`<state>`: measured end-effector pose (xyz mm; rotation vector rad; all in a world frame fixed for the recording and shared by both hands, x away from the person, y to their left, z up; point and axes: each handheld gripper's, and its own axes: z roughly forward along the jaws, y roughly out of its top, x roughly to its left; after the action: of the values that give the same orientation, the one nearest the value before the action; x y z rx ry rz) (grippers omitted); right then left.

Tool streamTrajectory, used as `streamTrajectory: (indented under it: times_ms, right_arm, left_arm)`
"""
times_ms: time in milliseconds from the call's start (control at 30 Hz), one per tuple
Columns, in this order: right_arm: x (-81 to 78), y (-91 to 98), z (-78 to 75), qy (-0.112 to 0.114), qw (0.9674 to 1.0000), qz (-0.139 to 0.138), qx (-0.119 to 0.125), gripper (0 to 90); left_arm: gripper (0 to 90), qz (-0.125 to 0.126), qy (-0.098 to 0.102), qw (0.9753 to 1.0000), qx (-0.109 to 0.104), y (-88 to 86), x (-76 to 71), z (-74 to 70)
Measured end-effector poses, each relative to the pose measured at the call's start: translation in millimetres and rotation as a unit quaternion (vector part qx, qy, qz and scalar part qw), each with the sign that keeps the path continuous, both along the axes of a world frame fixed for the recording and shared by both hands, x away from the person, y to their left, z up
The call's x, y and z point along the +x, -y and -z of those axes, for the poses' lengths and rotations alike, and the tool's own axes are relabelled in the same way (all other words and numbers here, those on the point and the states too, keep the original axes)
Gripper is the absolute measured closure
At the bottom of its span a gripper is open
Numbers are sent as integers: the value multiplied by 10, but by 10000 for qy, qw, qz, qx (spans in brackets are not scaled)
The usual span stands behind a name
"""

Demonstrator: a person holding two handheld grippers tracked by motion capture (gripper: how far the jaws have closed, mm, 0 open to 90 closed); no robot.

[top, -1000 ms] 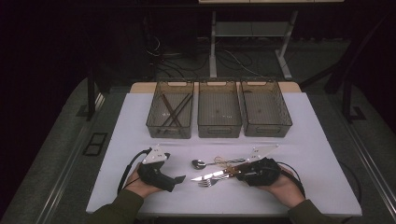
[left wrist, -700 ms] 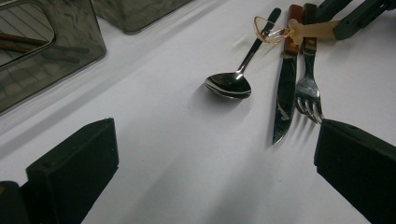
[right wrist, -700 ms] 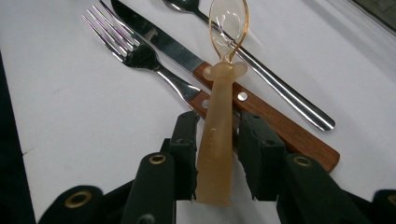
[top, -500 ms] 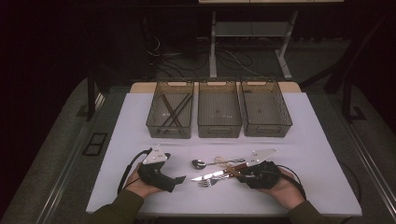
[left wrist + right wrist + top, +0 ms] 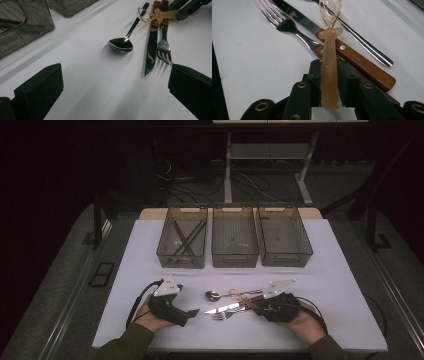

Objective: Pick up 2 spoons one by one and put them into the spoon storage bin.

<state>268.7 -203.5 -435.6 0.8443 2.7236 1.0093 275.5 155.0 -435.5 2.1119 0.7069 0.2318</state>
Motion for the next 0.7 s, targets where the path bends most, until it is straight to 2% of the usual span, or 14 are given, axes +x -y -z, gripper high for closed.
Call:
streamTrajectory:
  times_ms: [300, 700]
  right_arm:
    - [6, 11, -15, -63, 10000, -13, 62, 746]
    - [16, 60, -70, -3, 9998, 23, 222, 746]
  left_arm:
    - [0, 39, -12, 10000, 10, 3, 1, 4]
    - [0, 109, -20, 9999, -9, 19, -3, 15]
